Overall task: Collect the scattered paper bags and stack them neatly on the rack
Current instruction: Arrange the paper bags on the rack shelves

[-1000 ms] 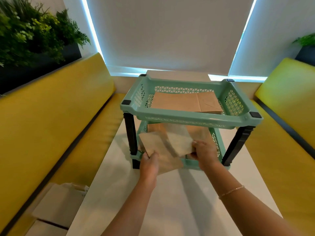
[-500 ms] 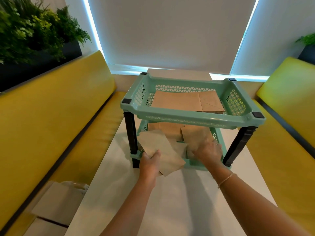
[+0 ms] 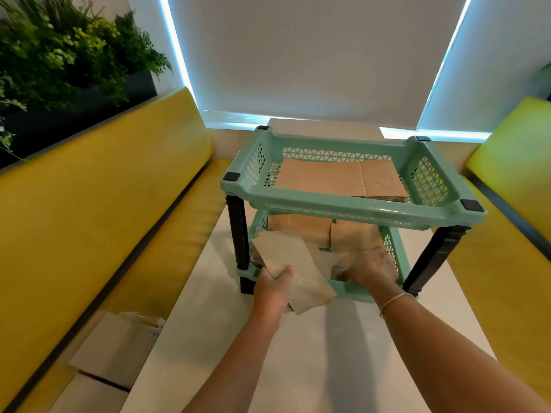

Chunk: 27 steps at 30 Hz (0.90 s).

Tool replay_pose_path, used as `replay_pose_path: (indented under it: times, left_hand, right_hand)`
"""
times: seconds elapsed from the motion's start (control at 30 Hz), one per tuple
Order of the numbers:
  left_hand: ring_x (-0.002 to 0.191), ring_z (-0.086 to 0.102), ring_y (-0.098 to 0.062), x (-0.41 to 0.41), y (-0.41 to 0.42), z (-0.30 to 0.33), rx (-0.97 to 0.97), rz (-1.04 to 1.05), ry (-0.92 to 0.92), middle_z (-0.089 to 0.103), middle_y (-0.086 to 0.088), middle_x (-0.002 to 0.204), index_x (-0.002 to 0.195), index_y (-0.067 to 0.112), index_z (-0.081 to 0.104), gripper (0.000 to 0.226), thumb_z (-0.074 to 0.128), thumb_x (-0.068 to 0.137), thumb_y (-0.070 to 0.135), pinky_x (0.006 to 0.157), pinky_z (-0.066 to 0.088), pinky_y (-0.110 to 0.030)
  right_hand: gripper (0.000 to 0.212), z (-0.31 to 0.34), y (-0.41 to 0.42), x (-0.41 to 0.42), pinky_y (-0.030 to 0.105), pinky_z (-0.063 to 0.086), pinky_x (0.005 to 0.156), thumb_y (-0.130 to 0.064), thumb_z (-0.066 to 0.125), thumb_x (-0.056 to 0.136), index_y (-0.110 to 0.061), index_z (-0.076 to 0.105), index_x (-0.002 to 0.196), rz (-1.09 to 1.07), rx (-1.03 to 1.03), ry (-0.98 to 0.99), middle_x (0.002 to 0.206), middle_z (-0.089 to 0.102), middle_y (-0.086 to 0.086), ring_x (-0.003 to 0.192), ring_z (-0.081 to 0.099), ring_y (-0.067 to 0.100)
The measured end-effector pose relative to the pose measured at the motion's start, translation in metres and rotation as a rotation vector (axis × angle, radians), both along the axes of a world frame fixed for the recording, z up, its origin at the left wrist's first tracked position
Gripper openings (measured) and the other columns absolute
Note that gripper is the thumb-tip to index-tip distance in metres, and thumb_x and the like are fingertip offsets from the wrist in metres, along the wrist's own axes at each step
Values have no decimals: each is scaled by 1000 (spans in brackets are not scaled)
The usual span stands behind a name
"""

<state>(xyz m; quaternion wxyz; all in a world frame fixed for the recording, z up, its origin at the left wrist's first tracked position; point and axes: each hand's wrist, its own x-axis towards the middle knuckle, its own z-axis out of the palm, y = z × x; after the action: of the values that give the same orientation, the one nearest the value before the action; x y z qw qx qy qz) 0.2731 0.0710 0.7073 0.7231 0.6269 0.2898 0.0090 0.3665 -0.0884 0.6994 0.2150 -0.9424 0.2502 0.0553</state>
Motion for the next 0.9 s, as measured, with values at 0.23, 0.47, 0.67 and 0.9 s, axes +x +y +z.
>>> replay_pose_path:
  times: [0.23, 0.47, 0.67, 0.9]
  left_hand:
    - [95, 59, -19, 4, -2, 1, 26, -13, 14, 61, -6, 113, 127, 13, 52, 39, 59, 91, 26, 71, 49, -29]
    - [95, 59, -21, 5, -1, 3, -17, -3, 6, 61, -7, 110, 126, 11, 51, 35, 56, 93, 24, 76, 49, -32]
    - [90, 62, -19, 5, -7, 9, -23, -6, -9, 62, -1, 101, 124, 19, 51, 37, 50, 94, 40, 73, 53, -33]
    - [99, 62, -26, 5, -9, 10, 8, -25, -12, 64, -8, 113, 127, 14, 53, 39, 61, 90, 25, 87, 54, -43]
  right_hand:
    - [22, 14, -5, -4, 36, 48, 83, -16, 51, 90, -7, 60, 108, 78, -12, -103, 107, 63, 13, 103, 59, 31]
    - [16, 43, -6, -7, 45, 48, 91, -7, 47, 91, -7, 59, 102, -77, 587, -596, 101, 62, 15, 96, 57, 31]
    - [23, 50, 12, -22, 34, 55, 69, -34, 57, 91, -16, 60, 105, 205, 749, -234, 87, 62, 0, 77, 59, 17]
    - [40, 26, 30, -37, 36, 52, 87, -46, 64, 83, -16, 62, 109, 459, 343, -117, 104, 65, 3, 98, 61, 21]
